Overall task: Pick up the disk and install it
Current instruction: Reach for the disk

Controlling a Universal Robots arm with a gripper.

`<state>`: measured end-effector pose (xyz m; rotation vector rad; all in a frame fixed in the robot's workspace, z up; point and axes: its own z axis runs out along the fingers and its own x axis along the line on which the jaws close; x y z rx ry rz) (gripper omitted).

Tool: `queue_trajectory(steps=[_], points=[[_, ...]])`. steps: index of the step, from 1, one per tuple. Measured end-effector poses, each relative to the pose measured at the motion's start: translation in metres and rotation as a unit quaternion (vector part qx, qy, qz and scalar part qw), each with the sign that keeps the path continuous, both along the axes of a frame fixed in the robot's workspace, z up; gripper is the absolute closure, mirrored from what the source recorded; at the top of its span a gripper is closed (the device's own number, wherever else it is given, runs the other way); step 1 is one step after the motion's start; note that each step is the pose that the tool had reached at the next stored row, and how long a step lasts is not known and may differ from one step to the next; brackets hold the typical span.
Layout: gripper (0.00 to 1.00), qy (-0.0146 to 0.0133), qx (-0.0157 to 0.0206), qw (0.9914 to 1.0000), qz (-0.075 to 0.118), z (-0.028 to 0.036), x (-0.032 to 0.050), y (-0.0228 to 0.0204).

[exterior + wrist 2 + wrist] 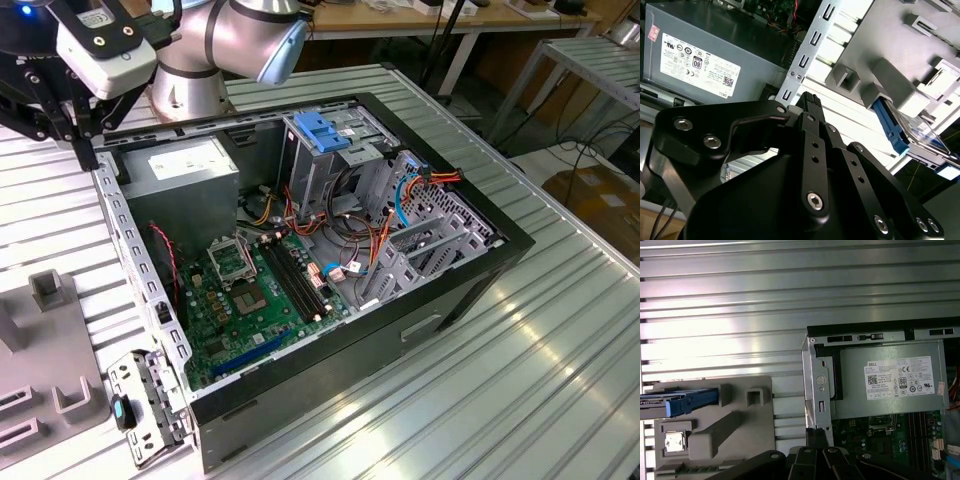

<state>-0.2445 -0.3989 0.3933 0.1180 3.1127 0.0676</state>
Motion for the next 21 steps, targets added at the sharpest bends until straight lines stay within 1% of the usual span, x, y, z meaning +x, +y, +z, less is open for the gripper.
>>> queue_trajectory(steps=[21], points=[[0.89, 0.0000, 0.0000, 1.00000, 0.000, 0.0000, -0.0169, 0.0000]])
